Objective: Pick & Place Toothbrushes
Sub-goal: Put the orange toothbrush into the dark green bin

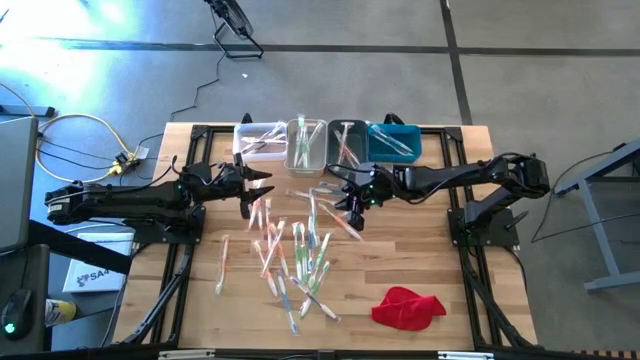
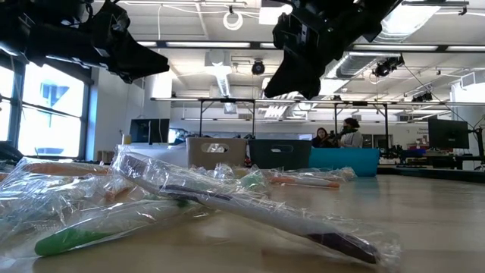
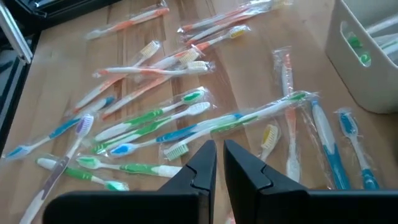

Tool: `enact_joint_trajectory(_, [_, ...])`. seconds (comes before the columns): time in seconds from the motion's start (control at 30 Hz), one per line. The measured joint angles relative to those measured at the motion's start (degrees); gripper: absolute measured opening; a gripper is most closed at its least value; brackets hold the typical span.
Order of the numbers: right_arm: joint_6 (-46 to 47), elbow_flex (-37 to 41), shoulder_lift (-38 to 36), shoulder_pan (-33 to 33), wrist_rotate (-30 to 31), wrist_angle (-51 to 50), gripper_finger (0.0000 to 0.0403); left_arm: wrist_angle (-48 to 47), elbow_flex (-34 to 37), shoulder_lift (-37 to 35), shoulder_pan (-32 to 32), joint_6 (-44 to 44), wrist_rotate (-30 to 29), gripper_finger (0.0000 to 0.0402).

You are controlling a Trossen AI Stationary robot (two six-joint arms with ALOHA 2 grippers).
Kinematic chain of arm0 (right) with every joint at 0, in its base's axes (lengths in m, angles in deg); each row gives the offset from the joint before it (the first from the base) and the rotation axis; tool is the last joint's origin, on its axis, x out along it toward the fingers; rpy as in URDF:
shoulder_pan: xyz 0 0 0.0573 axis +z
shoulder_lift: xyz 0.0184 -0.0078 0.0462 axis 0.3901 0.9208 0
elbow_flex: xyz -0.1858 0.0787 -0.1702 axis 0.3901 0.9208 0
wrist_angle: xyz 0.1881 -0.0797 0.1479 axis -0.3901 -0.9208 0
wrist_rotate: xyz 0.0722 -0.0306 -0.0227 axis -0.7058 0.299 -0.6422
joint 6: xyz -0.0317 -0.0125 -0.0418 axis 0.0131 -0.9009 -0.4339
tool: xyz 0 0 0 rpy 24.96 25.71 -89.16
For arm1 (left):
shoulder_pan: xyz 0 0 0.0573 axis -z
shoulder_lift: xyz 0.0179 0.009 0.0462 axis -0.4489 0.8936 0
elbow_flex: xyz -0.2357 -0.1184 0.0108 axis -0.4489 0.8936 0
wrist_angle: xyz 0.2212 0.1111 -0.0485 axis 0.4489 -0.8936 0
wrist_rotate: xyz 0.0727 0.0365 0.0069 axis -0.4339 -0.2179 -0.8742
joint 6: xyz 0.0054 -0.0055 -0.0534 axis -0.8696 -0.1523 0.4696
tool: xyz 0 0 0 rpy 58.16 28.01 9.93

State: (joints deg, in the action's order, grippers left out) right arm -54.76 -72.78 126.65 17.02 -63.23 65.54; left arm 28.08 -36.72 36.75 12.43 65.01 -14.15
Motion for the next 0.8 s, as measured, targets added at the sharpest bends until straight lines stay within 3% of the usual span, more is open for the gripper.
enact_joint_trajectory(0.37, [-0.3,0.0,0.0,1.4,7.1,0.0,0.0027,1.3,0.0,0.0,0.0,0.0,-0.2,0.0171])
enact_joint_trajectory(0.6, [-1.1,0.0,0.0,5.0,11.2,0.0,0.0094,1.3,0.0,0.0,0.0,0.0,-0.2,0.0171])
enact_joint_trajectory(0.8, [-1.0,0.0,0.2,7.8,10.4,-0.8,0.0135,1.3,0.0,0.0,0.0,0.0,-0.2,0.0171])
